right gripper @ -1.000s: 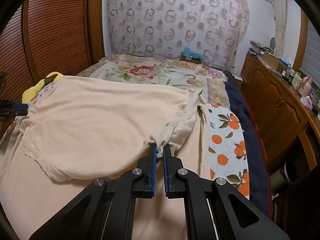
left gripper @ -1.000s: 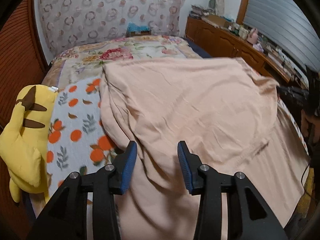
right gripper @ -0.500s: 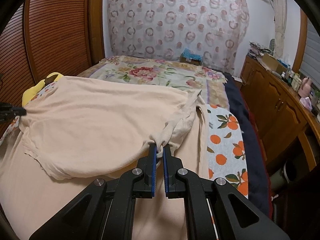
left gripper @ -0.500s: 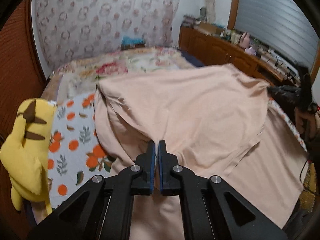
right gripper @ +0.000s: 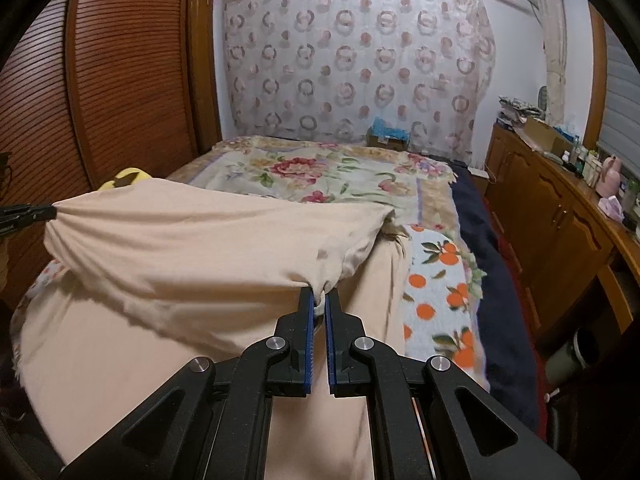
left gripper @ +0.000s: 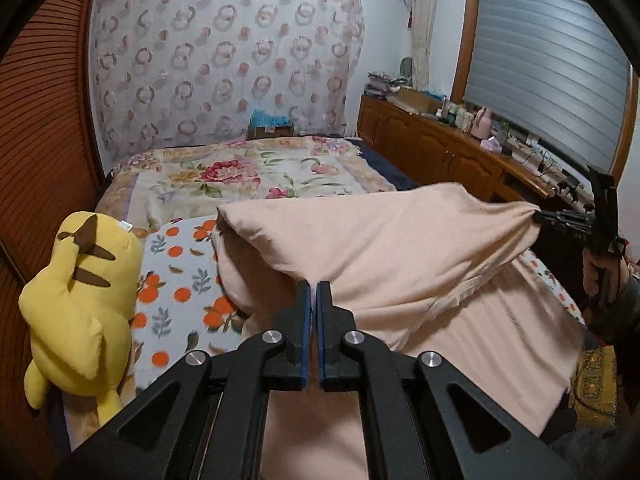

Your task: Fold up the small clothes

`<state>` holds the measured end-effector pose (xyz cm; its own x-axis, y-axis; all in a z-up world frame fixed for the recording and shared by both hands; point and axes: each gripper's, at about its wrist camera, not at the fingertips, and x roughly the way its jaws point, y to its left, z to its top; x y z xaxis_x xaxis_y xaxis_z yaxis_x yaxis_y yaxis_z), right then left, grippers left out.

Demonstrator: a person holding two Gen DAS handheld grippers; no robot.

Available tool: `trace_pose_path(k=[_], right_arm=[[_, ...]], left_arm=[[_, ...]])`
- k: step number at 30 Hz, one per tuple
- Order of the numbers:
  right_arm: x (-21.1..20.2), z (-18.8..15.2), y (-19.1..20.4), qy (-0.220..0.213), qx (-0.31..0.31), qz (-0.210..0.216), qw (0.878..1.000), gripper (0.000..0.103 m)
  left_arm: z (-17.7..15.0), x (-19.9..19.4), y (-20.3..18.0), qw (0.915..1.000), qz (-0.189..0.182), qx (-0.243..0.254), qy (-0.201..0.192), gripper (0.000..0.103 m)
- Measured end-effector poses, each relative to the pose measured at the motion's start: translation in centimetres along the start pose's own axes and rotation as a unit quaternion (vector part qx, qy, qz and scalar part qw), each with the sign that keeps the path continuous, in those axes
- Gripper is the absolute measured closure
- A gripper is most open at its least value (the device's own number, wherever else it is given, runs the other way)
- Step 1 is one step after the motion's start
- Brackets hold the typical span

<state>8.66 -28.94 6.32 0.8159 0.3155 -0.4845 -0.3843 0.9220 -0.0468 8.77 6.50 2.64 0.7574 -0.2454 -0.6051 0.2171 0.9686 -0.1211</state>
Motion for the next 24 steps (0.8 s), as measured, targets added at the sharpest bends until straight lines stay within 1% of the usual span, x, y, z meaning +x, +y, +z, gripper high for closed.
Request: trace_pose_path(k=[4, 9, 11, 13, 14, 17, 21, 22, 24], right_arm=[[-3.5, -2.3, 0.0, -0.003, 0.004, 0.016, 1.0, 0.098], [-8.2, -4.9, 0.6, 0.001, -0.011, 0.025, 1.0, 0.098], [-9.6, -5.4, 0.5, 0.006, -0.014, 0.023, 1.0, 0.098], [-10.6, -6.2, 0.4, 0.014, -0.018, 0.02, 1.0, 0.098], [-10.7, -6.2, 0.3, 0.021, -0.016, 0.02, 0.999, 0.098], [-10.0, -7.7, 0.6, 0.047, -0.019, 0.015, 0.999, 0.098], [-7.0, -9.9, 0.9, 0.094, -0.017, 0.023, 0.995, 0.098], [-6.1, -10.0, 1.0, 0.103, -0.018, 0.023, 0.994, 0.098], [-4.7, -10.6, 1.2, 0.119, -0.023, 0.015, 0.993, 0.098]], left_arm=[[-1.3, -2.4, 0.1, 0.9999, -0.007, -0.007, -0.004, 0.1], [-3.7, -5.1, -0.2, 0.9998, -0.011, -0.013, -0.006, 0.1], [-4.7, -5.9, -0.4, 0.9999, -0.006, -0.013, -0.004, 0.1], [-5.9, -6.1, -0.8, 0.9999, 0.006, -0.012, 0.007, 0.1], [-6.4, -6.0, -0.9, 0.9998, 0.009, -0.012, 0.013, 0.1], [-8.4, -5.1, -1.1, 0.9991, 0.012, -0.012, 0.039, 0.099], [-10.4, -3.3, -0.7, 0.9971, 0.023, -0.019, 0.069, 0.099], [-10.8, -2.9, -0.5, 0.9966, 0.024, -0.022, 0.075, 0.099], [-11.2, -2.6, -0.2, 0.9958, 0.022, -0.032, 0.083, 0.093]])
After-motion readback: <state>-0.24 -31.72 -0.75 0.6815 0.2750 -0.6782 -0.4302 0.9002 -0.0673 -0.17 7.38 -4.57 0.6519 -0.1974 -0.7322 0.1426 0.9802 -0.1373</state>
